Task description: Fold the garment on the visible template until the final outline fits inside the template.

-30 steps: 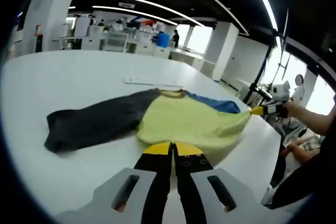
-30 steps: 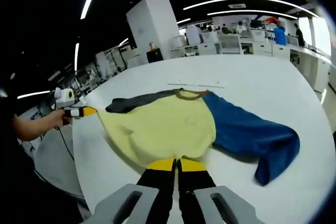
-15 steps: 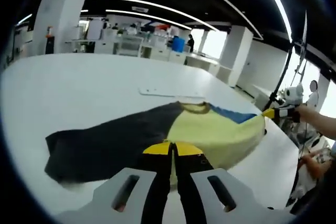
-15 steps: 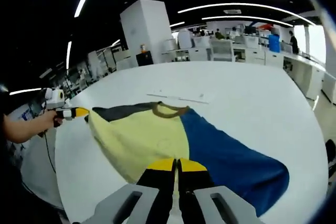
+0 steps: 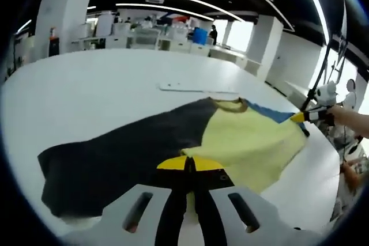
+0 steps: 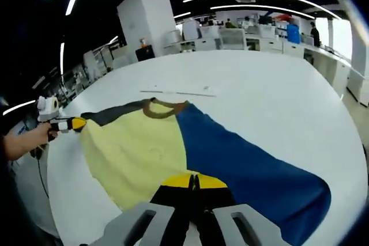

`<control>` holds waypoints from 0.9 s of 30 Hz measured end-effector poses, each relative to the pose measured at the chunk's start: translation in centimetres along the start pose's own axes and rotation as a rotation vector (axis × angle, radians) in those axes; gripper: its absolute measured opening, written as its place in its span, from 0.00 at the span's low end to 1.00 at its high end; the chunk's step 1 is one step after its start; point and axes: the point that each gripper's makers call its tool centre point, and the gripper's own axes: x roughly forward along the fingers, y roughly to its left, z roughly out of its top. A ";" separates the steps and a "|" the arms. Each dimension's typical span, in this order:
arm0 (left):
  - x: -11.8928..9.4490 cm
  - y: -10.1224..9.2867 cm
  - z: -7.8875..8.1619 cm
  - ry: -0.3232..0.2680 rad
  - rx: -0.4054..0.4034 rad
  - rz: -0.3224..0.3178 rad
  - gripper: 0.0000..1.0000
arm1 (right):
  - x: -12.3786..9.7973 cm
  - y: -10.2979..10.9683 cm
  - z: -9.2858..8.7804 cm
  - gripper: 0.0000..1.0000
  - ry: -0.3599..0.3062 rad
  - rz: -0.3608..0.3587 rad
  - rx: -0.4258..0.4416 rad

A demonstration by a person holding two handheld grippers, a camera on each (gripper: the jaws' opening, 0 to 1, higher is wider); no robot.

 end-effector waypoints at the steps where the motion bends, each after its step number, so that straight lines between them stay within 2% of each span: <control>1: 0.2 0.0 -0.1 0.003 0.003 -0.001 0.00 | 0.2 -0.1 -0.2 0.00 0.005 -0.004 0.002; 4: 0.6 0.2 -0.3 0.009 0.002 -0.008 0.00 | 0.8 -0.5 -1.1 0.00 0.038 -0.015 -0.006; 13: 1.2 0.7 -1.0 0.044 0.039 0.002 0.00 | 1.4 -0.6 -1.6 0.00 0.054 -0.017 0.014; 16: 1.1 1.6 -1.2 0.065 0.093 0.032 0.00 | 1.4 -0.7 -1.5 0.00 0.054 -0.017 0.023; 17: 1.2 1.8 -1.1 0.061 0.085 0.036 0.00 | 1.3 -0.8 -1.5 0.00 0.055 -0.019 0.024; 18: 1.1 1.7 -0.5 0.023 0.039 0.014 0.02 | 1.2 -0.8 -1.3 0.00 0.051 -0.021 0.026; 20: 0.9 1.6 0.1 -0.010 -0.012 -0.013 0.03 | 0.8 -0.8 -1.1 0.03 0.047 -0.027 0.029; 22: 0.4 1.9 0.2 -0.009 0.004 -0.005 0.06 | 0.4 -0.5 -0.8 0.10 0.036 -0.018 0.035; 24: 0.0 1.7 0.4 -0.022 -0.013 -0.019 0.13 | 0.0 -0.2 -0.7 0.19 0.035 -0.010 0.033; 27: -0.7 1.2 0.5 -0.032 -0.024 -0.052 0.15 | -0.5 0.4 -0.7 0.23 0.040 0.017 0.032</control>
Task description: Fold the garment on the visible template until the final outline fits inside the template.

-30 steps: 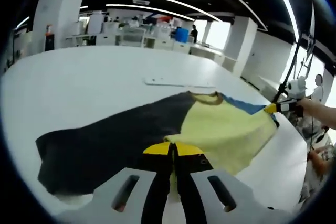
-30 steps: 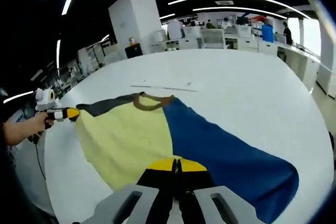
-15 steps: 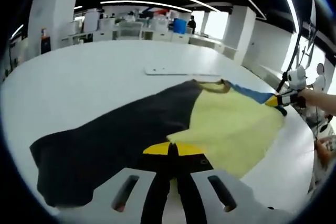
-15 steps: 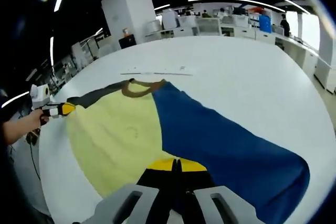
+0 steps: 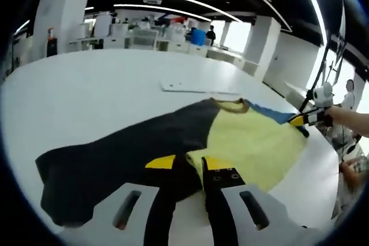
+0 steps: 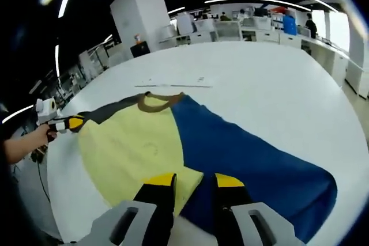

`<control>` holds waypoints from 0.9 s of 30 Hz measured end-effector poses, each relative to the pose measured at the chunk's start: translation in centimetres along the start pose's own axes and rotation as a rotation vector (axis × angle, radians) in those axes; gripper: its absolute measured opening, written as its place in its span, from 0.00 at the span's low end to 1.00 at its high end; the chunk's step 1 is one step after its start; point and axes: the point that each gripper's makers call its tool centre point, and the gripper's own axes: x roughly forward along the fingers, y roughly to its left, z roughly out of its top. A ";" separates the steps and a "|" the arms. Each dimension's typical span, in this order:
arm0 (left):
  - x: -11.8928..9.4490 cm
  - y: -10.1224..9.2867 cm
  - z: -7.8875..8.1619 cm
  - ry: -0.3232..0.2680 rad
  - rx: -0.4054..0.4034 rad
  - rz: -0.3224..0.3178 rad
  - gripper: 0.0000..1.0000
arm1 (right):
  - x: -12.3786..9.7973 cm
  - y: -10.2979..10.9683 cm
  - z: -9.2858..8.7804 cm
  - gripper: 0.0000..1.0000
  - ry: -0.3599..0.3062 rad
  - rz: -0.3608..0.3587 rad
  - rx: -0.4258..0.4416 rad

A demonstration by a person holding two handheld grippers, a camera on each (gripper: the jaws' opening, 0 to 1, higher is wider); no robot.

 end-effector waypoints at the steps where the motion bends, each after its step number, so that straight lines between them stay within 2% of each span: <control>1: -0.1 -0.1 0.0 0.001 0.004 -0.009 0.17 | -0.3 0.2 -0.1 0.24 0.004 0.009 -0.001; 7: -1.0 -1.6 -0.9 0.032 0.035 -0.050 0.27 | -1.3 1.1 -0.4 0.35 0.020 0.029 -0.027; 12: -1.6 -2.4 -1.6 0.063 0.081 -0.068 0.29 | -2.0 2.2 -1.4 0.41 0.049 0.046 -0.058; 19: -2.0 -3.5 -2.9 0.091 0.079 -0.079 0.29 | -2.3 3.1 -3.0 0.42 0.076 0.054 -0.069; 27: -2.1 -2.9 -4.4 0.130 0.062 -0.075 0.28 | -2.2 3.0 -4.7 0.40 0.103 0.055 -0.070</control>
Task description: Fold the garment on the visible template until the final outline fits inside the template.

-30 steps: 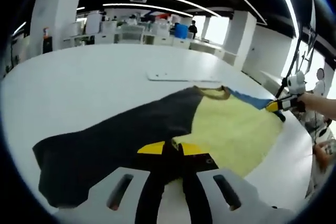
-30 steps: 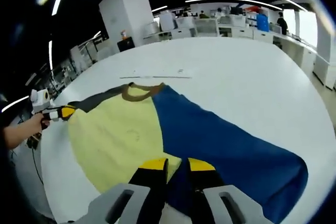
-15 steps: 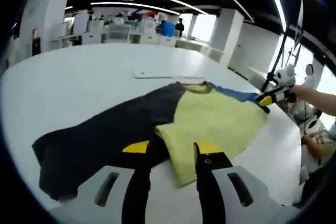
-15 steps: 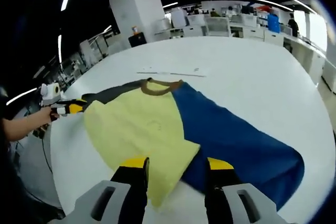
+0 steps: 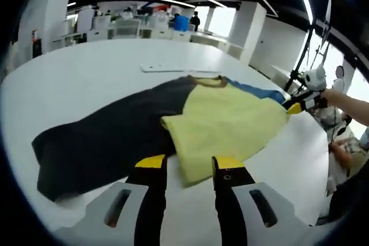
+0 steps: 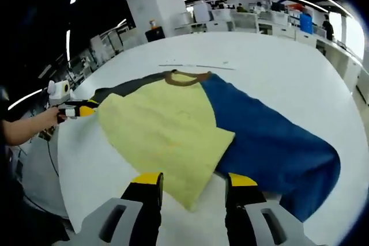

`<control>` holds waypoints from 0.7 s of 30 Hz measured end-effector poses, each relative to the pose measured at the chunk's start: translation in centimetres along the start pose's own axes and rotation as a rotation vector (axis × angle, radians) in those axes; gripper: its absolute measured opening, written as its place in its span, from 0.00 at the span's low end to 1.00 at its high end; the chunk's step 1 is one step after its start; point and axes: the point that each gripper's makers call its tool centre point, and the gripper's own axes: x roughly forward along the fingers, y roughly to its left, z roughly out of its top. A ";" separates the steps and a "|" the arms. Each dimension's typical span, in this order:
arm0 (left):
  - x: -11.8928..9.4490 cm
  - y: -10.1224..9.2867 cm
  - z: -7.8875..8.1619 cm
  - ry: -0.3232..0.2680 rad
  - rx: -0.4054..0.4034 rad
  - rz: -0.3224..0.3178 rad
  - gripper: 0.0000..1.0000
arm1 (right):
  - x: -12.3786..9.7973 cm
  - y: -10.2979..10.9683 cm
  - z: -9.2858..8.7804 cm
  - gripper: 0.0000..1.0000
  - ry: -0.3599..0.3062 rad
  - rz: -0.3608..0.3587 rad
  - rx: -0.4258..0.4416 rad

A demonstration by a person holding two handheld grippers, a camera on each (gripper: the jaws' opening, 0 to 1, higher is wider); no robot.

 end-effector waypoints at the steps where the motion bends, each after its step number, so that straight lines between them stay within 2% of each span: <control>1: 0.0 0.0 -0.2 0.005 -0.002 0.001 0.28 | 0.0 0.0 -0.2 0.39 0.001 0.001 0.005; 4: 0.1 0.1 -0.7 0.017 -0.003 0.004 0.27 | 0.0 0.1 -0.8 0.38 0.008 0.002 0.013; 5: 0.1 0.2 -0.6 -0.001 0.005 0.007 0.27 | 0.0 0.1 -1.0 0.38 0.011 -0.001 0.014; 8: 0.2 0.1 -0.8 -0.004 -0.029 0.001 0.26 | 0.0 0.1 -1.6 0.33 0.018 -0.007 0.020; 10: 0.2 0.2 -1.3 0.022 0.004 0.011 0.22 | 0.0 0.0 -2.0 0.30 0.021 -0.010 0.026; 13: 0.2 -0.1 -1.6 0.034 0.009 0.002 0.14 | 0.0 0.0 -2.3 0.23 0.024 -0.016 0.036; 15: 0.2 -0.2 -1.8 0.033 -0.015 -0.013 0.10 | -0.2 -0.1 -2.5 0.16 0.027 -0.029 0.035; 17: 0.2 0.1 -1.9 0.030 -0.004 0.002 0.10 | -0.3 -0.2 -2.5 0.13 0.022 -0.034 0.038; 21: 0.0 0.1 -1.9 0.029 -0.015 0.003 0.01 | -0.4 -0.2 -2.5 0.05 0.008 -0.035 0.062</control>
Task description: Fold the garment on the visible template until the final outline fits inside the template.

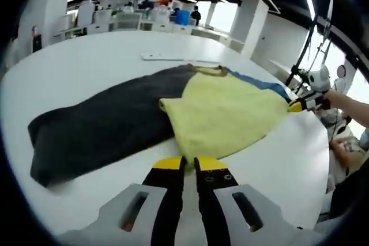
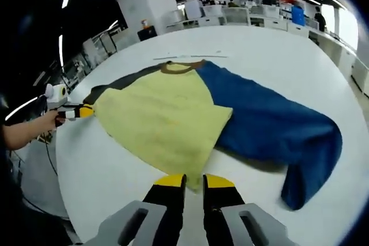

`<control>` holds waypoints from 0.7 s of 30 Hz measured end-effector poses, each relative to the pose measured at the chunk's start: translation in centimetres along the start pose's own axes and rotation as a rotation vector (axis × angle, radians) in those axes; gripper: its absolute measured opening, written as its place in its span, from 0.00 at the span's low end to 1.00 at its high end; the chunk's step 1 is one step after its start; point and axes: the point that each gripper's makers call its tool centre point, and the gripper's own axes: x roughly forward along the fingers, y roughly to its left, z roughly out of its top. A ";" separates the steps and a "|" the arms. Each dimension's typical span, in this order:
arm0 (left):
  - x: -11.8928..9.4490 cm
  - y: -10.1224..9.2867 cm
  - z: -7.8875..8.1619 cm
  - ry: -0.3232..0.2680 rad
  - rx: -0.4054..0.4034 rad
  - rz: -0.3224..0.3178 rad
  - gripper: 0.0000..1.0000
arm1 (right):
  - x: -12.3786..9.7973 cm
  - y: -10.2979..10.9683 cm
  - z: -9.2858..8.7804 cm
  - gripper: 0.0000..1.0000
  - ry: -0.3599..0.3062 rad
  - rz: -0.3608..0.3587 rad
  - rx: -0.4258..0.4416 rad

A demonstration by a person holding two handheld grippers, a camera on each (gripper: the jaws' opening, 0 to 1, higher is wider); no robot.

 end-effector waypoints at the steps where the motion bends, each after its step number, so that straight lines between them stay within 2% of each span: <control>1: -0.1 0.0 0.0 0.000 0.000 0.003 0.01 | 0.0 0.0 0.0 0.02 -0.002 -0.001 0.001; 6: -0.3 -0.1 0.2 -0.004 -0.005 0.004 0.01 | -0.2 0.0 0.0 0.00 -0.017 0.001 0.037; 10: -0.7 -0.4 0.5 -0.018 -0.030 0.004 0.01 | -0.4 0.2 0.1 0.00 -0.022 0.002 0.033; 21: -2.5 -2.0 0.8 -0.026 -0.021 -0.020 0.01 | -2.0 0.9 0.7 0.00 -0.058 0.006 0.028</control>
